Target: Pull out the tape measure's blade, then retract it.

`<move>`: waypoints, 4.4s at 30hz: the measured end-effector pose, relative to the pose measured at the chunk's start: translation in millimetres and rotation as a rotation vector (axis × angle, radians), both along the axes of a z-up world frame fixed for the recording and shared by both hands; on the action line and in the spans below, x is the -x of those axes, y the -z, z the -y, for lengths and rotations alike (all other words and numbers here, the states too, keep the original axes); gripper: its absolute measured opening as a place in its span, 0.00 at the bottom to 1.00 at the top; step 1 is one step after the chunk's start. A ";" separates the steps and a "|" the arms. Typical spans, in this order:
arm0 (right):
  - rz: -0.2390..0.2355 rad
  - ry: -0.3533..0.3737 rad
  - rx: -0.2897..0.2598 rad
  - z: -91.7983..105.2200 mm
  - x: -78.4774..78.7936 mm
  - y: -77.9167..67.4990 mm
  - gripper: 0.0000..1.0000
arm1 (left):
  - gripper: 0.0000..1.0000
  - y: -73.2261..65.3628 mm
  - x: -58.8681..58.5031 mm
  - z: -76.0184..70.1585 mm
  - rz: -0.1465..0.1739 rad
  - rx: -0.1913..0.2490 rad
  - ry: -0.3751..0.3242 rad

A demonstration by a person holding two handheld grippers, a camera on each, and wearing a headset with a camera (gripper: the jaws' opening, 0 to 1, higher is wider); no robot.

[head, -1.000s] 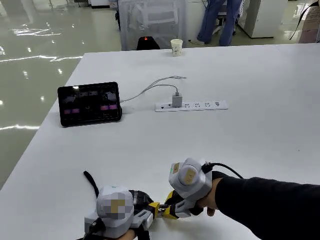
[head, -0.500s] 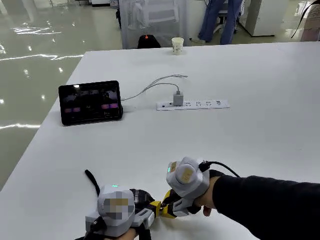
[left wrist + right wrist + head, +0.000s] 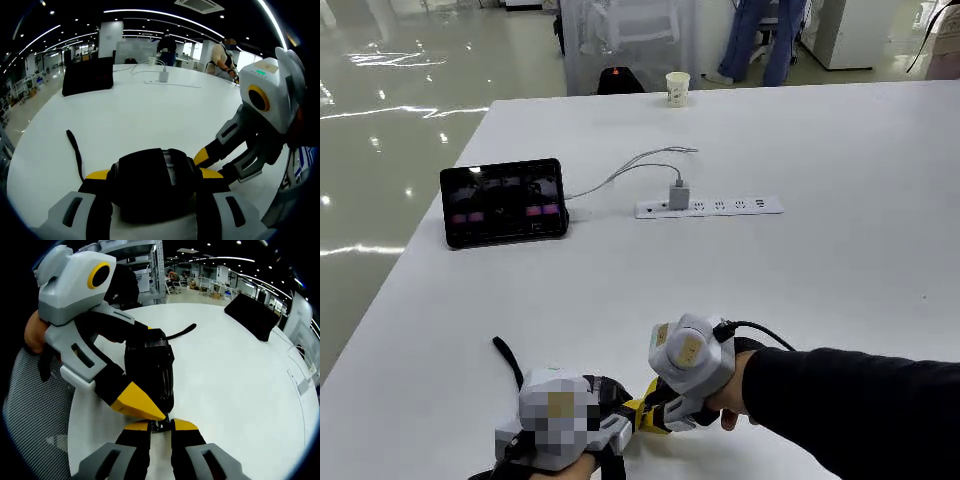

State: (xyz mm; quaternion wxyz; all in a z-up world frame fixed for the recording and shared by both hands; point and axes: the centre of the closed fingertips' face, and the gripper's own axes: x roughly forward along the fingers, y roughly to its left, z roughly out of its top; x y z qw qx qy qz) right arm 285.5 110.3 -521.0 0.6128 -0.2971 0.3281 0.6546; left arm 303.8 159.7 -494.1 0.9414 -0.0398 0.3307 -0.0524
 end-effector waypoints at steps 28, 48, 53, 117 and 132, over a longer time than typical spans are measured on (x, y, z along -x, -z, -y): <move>0.027 0.018 0.006 -5.9 -0.7 2.4 0.14 | 0.64 0.3 0.0 -0.1 0.008 -0.005 -0.002; 0.031 0.130 -0.028 3.5 1.5 -5.7 0.25 | 0.64 -1.0 0.9 0.9 -0.031 0.009 0.052; 0.035 0.161 -0.064 6.7 0.3 -15.7 0.24 | 0.63 -3.6 1.9 1.3 -0.028 0.013 0.073; 0.066 0.572 -0.143 225.8 20.9 -63.7 0.82 | 0.99 -57.0 81.9 -79.8 -0.028 0.037 0.512; 0.056 0.652 -0.120 289.0 32.0 -72.0 0.99 | 0.99 -63.2 94.0 -90.1 -0.052 0.052 0.512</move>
